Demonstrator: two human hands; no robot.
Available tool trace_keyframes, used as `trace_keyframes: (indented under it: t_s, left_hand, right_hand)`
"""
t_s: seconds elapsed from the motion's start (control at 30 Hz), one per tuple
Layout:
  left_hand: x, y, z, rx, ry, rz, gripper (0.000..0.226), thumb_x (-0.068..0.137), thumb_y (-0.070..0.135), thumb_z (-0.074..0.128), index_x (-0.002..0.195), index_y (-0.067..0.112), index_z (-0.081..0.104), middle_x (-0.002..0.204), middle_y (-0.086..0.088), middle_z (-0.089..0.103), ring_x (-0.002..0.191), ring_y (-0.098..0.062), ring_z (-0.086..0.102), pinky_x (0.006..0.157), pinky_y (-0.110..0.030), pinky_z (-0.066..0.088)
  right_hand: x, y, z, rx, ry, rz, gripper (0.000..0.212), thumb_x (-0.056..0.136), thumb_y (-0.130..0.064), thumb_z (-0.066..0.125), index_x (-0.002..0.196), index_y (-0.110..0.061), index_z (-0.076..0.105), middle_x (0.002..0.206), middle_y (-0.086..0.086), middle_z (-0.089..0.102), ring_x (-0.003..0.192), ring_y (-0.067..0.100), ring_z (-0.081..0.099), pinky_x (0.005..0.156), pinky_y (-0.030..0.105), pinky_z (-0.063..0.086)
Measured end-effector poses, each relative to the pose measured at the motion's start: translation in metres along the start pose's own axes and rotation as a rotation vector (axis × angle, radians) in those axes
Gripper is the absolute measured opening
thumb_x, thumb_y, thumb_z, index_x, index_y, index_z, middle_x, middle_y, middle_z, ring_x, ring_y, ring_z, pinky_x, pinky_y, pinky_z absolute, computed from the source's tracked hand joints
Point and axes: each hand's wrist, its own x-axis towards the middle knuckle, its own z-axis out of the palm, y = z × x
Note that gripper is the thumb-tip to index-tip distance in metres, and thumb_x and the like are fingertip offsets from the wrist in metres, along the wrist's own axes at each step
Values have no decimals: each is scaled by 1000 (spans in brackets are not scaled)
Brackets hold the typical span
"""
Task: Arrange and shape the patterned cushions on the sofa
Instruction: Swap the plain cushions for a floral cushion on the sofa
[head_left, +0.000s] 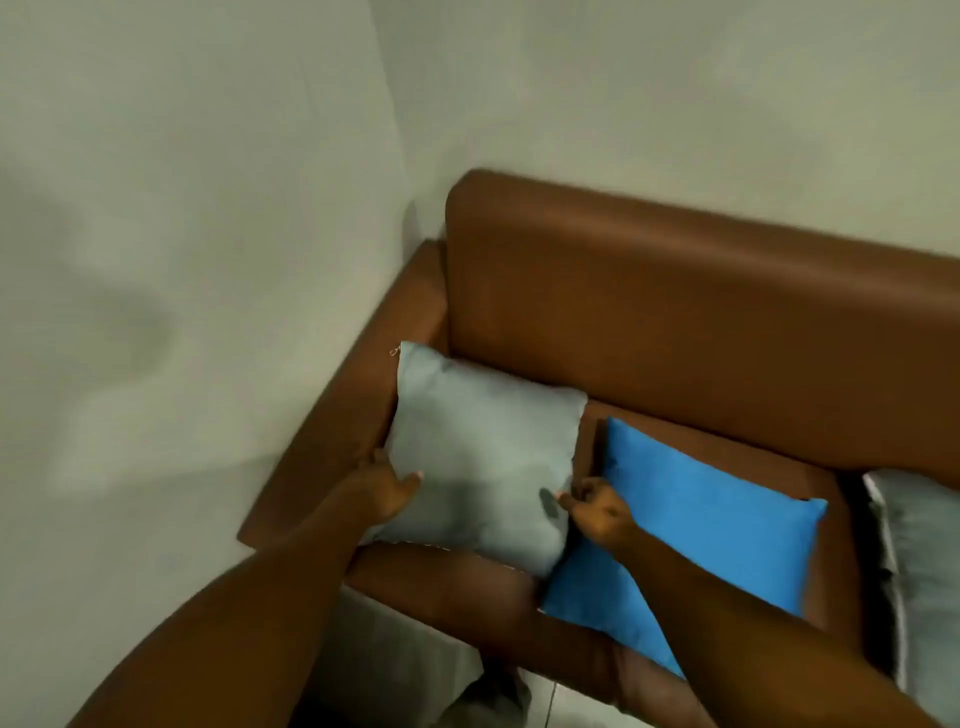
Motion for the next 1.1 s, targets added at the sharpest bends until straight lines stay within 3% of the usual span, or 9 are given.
trace_keyframes:
  t_s: [0.13, 0.33, 0.47, 0.57, 0.67, 0.77, 0.83, 0.93, 1.1]
  left_hand:
    - [55, -40, 52, -120, -142, -175, 107, 94, 68, 58, 164, 4, 10, 170, -21, 21, 154, -39, 29, 126, -45, 27]
    - [67, -47, 79, -353, -76, -205, 145, 52, 96, 65, 164, 20, 14, 167, -13, 31, 151, -37, 34, 123, -55, 33]
    - [54, -34, 43, -500, -100, -50, 121, 73, 74, 75, 164, 25, 12, 164, -5, 40, 148, -31, 43, 117, -37, 37]
    - [51, -16, 1, -487, -136, 1, 92, 96, 56, 63, 163, 43, 2, 168, -7, 32, 149, -37, 40, 116, -44, 34]
    - [53, 20, -44, -647, -143, 17, 55, 104, 37, 56, 156, 41, 38, 164, -2, 41, 143, -28, 48, 117, -43, 36]
    - [70, 59, -85, -1068, -221, -35, 26, 99, 41, 59, 124, 36, 68, 141, -2, 66, 120, -22, 66, 94, -47, 57]
    - [89, 79, -99, -1096, -233, 41, 43, 80, 49, 74, 121, 39, 68, 135, 0, 69, 123, -26, 66, 92, -53, 58]
    - [121, 109, -94, -943, -244, 151, 85, 63, 26, 96, 138, 26, 57, 130, 0, 71, 124, -24, 66, 93, -47, 59]
    - [162, 140, -88, -761, -152, 224, 90, 57, 20, 99, 135, 18, 56, 120, 1, 74, 120, -26, 69, 98, -55, 59]
  right_hand:
    - [49, 29, 45, 145, -90, 201, 84, 79, -42, 79, 143, -1, 45, 144, 16, 54, 130, 34, 54, 109, 45, 45]
    - [69, 36, 68, 285, -128, 255, 105, 65, -46, 88, 150, -12, 37, 148, 8, 51, 130, 26, 54, 105, 37, 48]
    - [51, 12, 38, 207, -100, 157, 109, 71, -58, 78, 158, -25, 21, 156, 0, 41, 138, 23, 46, 113, 37, 39]
    - [25, -5, -7, 301, -99, 118, 105, 56, -79, 72, 148, -35, 44, 145, -3, 57, 117, 10, 63, 102, 35, 48]
    - [16, -11, -49, 541, -158, 117, 120, 45, -93, 62, 134, -12, 63, 139, 18, 61, 94, -6, 71, 92, 42, 56]
    - [28, -30, -79, 1050, -227, 108, 85, 58, -81, 70, 121, -23, 73, 132, 10, 68, 98, 17, 75, 71, 37, 62]
    - [52, -52, -92, 1040, -161, 11, 80, 59, -71, 78, 127, -28, 67, 130, 2, 68, 109, 22, 72, 79, 48, 61]
    - [96, -87, -89, 654, -2, -117, 96, 49, -48, 91, 135, -34, 51, 127, -3, 66, 109, 24, 69, 84, 57, 58]
    - [150, -105, -71, 566, 30, -42, 118, 31, -44, 99, 134, -38, 41, 122, -5, 66, 104, 26, 67, 69, 50, 62]
